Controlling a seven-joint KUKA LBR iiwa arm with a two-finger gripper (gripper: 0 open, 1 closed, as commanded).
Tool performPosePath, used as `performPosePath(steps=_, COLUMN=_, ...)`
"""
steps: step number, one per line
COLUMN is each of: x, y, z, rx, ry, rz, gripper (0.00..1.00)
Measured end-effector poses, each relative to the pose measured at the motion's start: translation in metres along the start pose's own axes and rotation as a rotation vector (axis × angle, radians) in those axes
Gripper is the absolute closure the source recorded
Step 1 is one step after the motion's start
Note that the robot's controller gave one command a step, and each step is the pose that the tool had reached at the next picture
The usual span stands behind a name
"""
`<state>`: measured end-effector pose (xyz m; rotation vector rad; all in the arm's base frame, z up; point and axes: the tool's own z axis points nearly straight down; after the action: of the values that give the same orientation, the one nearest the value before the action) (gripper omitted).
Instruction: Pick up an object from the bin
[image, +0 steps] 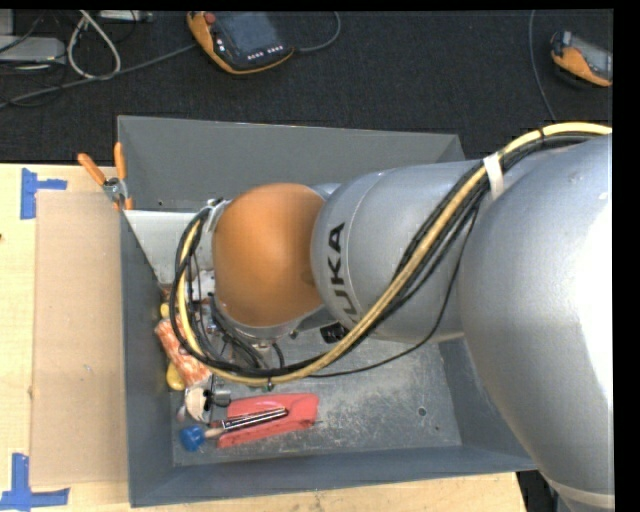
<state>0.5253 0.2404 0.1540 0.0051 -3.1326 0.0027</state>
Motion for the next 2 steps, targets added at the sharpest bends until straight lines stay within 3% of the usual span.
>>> performPosePath(steps=1, x=-0.002, y=-0.001, z=-0.005, rx=-0.002, ry=-0.007, rz=0.005, gripper=0.00)
performPosePath(steps=2, x=0.005, y=-0.052, z=0.008, rx=-0.002, ry=-0.004, rz=0.072, gripper=0.00)
